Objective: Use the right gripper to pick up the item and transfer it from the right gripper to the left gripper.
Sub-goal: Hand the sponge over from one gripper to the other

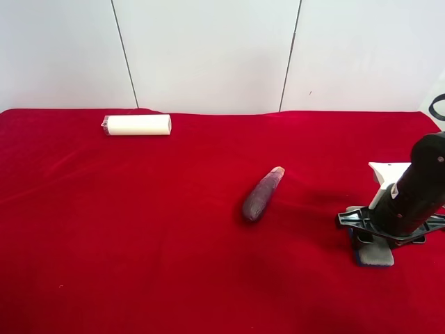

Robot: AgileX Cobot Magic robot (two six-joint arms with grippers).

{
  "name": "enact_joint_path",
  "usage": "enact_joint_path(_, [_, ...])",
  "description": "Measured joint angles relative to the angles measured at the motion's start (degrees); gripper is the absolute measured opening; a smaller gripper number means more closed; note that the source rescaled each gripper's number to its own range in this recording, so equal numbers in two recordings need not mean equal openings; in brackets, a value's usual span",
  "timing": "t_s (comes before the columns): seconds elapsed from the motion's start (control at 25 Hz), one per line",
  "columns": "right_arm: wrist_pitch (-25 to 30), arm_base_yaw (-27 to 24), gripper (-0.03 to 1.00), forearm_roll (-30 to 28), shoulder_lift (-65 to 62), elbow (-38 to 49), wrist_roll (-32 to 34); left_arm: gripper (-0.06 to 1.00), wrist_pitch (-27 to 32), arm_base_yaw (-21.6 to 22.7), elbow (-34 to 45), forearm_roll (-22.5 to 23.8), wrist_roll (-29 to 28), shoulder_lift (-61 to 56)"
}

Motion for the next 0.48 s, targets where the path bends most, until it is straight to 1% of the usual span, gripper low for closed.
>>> enact_joint_path(0.48, [-1.0, 0.0, 0.06, 0.4, -0.7, 0.0, -0.1, 0.69, 0.0, 0.0, 0.0, 0.1, 0.0, 0.0])
